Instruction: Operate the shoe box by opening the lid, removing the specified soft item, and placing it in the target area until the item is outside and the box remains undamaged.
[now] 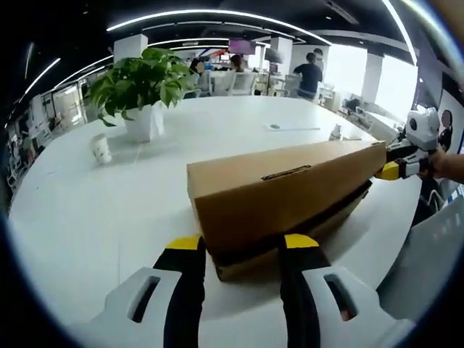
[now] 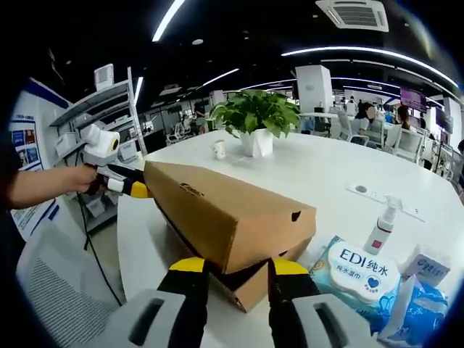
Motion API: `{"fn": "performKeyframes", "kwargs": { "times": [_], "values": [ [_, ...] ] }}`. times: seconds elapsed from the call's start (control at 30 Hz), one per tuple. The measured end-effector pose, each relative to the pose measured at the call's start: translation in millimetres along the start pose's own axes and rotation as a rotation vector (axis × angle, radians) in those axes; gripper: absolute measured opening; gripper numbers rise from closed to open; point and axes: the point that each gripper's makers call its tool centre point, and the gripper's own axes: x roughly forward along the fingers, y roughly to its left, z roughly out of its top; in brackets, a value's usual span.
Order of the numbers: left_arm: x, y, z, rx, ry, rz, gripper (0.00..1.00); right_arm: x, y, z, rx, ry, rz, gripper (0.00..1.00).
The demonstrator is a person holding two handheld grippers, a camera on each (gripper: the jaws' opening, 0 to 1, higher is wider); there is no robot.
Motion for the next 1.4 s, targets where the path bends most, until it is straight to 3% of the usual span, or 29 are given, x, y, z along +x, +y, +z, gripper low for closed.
{"fn": "performKeyframes", "kwargs": {
  "times": [0.33, 1.4],
  "values": [
    [1.4, -1.5, -7.3, 0.049, 0.032, 0.002, 0.41, 2.3, 2.2, -3.6, -0.016, 0.013, 0.002, 0.31],
    [12.1, -2.3, -26.1, 0.016, 0.071, -0.004, 0.42, 10.3, 4.7, -19.5, -0.025, 0.041, 0.001, 0.36]
  ]
}}
